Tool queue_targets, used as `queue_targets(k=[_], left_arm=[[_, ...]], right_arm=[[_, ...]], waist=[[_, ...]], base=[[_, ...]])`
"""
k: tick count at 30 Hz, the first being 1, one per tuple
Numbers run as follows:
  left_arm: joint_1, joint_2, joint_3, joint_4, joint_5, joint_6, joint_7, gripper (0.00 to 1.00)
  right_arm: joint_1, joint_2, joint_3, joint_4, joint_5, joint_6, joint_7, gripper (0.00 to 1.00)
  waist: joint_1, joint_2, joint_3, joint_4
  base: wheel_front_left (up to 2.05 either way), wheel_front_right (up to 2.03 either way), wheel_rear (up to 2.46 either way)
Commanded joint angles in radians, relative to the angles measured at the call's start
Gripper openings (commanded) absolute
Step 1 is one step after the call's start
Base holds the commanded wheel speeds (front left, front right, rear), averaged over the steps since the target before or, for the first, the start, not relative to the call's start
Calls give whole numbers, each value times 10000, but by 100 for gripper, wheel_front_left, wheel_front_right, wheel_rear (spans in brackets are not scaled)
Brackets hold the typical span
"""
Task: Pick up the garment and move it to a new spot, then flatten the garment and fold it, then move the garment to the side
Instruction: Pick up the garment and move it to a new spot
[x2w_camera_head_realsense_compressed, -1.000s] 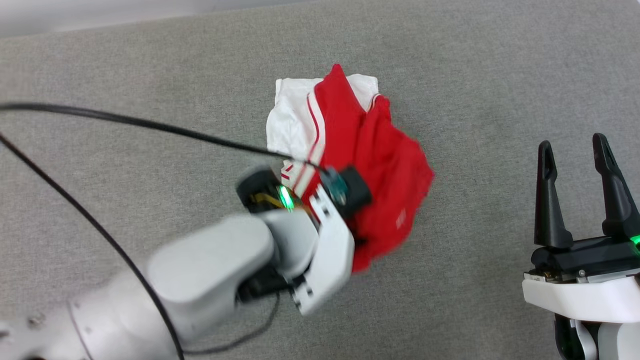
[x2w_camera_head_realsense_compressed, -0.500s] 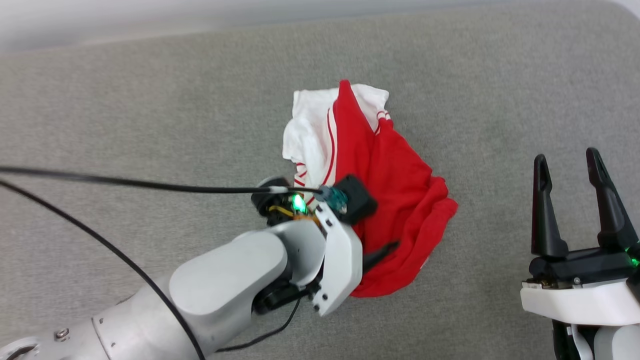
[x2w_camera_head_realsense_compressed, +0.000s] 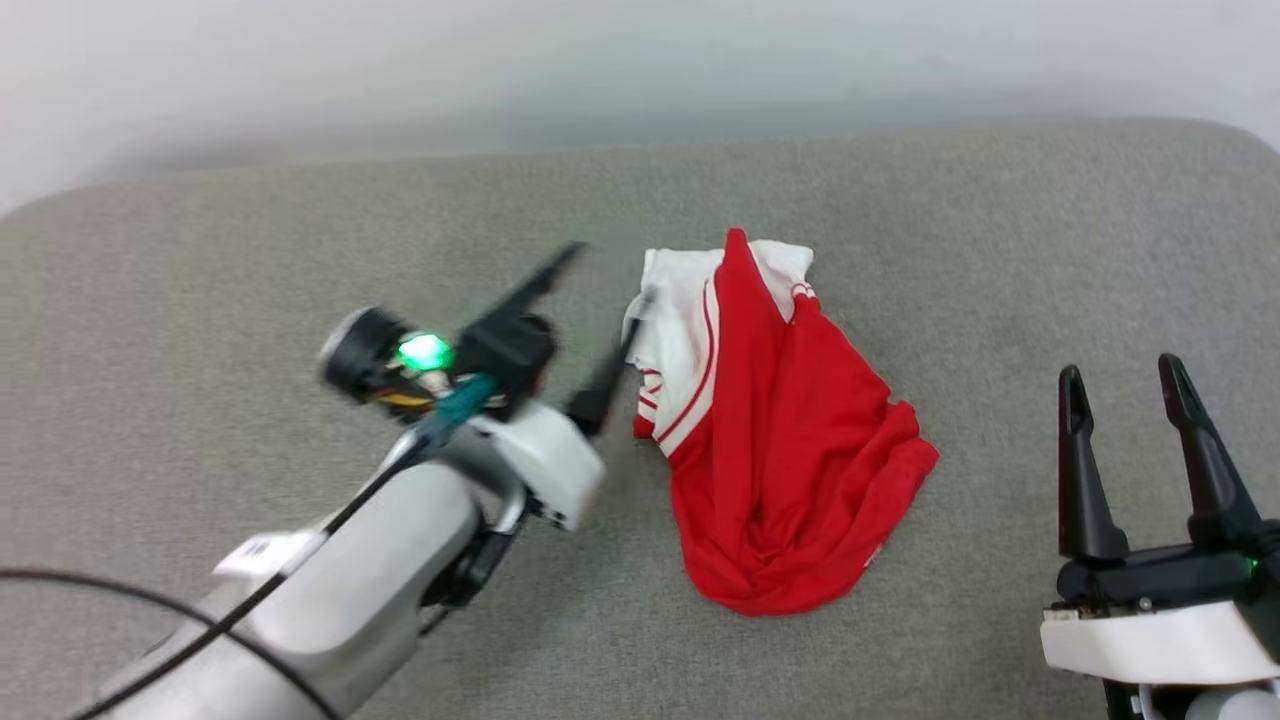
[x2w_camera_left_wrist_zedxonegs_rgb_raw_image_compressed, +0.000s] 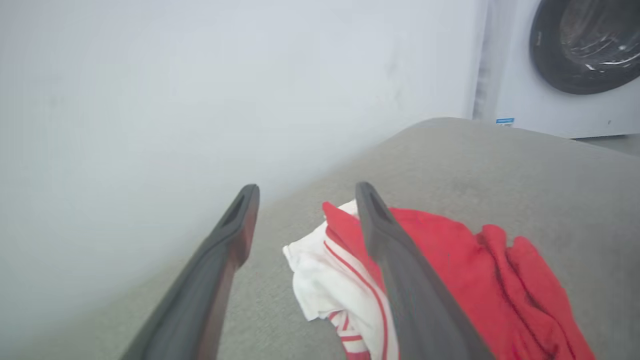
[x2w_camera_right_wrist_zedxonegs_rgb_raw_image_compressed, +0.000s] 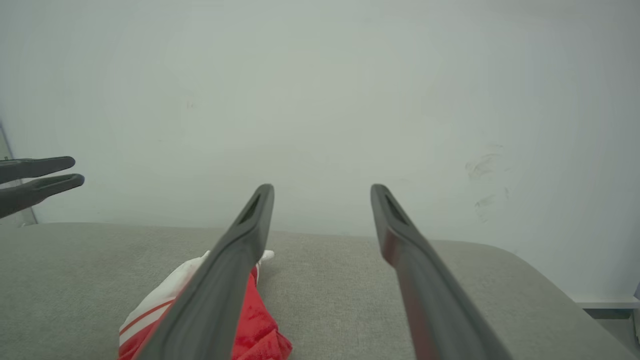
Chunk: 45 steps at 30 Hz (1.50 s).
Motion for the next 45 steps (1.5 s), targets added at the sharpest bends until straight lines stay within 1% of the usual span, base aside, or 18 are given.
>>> queue_targets(k=[1, 4, 5, 6, 8, 9, 11, 14, 17, 23, 26, 30, 35, 39, 45], left_arm=[[346, 114, 238, -6, 127, 404, -205, 100], [1121, 334, 935, -166, 166, 1188, -407, 100], [1325, 532, 1129, -184, 412, 1472, -442, 100], [1582, 602, 1382, -312, 558, 1762, -454, 100], [2303, 541, 2135, -786, 691, 2198, -462, 100], [2693, 623, 2495, -993, 896, 2399, -455, 100], [3480, 730, 3192, -1367, 1234, 2737, -447, 100], [4672, 626, 4208, -1870, 1733, 3094, -450, 100], [5803, 381, 5136, -2287, 2230, 3220, -451, 100], [7603, -568, 6617, -2808, 3200, 2730, -452, 100], [8328, -1127, 7169, -2983, 3594, 2320, -453, 100], [9027, -1787, 7747, -2945, 4031, 1595, -453, 100], [9440, -2537, 8361, -2749, 4568, 772, -453, 100], [9617, -3013, 8795, -2490, 4902, 140, -453, 100], [9785, -3547, 9360, -2182, 5365, -584, -454, 100]], right_arm=[[189, 11, -40, 50, -66, -3, -21, 100], [308, 13, -103, 87, -86, -3, -21, 100], [357, 13, -101, 107, -88, -3, -21, 100], [385, 11, -110, 126, -84, -3, -21, 100], [463, 11, -134, 143, -65, -3, -21, 100], [518, 11, -133, 167, -52, -3, -21, 100], [591, 11, -148, 201, -43, -3, -20, 100], [719, 13, -125, 230, -38, -3, -20, 100], [813, 11, -138, 273, -32, -3, -20, 100], [1036, 11, -205, 526, -1, -3, -20, 100], [1190, 13, -194, 722, 44, -3, -20, 100], [1381, 11, -100, 1055, 212, -3, -20, 100], [1619, 11, -25, 1391, 513, -3, -20, 100], [1738, 11, 13, 1521, 612, -3, -20, 100], [1827, 11, 28, 1682, 771, -3, -20, 100]], waist=[[0, 0, -204, 142], [0, 0, -421, 258], [0, 0, -489, 279], [0, 0, -560, 300], [0, 0, -698, 354], [0, 0, -760, 369], [0, 0, -892, 404], [0, 0, -1064, 422], [0, 0, -1197, 434], [0, 0, -1373, 429], [0, 0, -1433, 422], [0, 0, -1491, 442], [0, 0, -1537, 505], [0, 0, -1567, 548], [0, 0, -1616, 605]], base=[[0, 0, 0], [0, 0, 0], [0, 0, 0], [0, 0, 0], [0, 0, 0], [0, 0, 0], [0, 0, 0], [0, 0, 0], [0, 0, 0], [0, 0, 0], [0, 0, 0], [0, 0, 0], [0, 0, 0], [0, 0, 0], [0, 0, 0]])
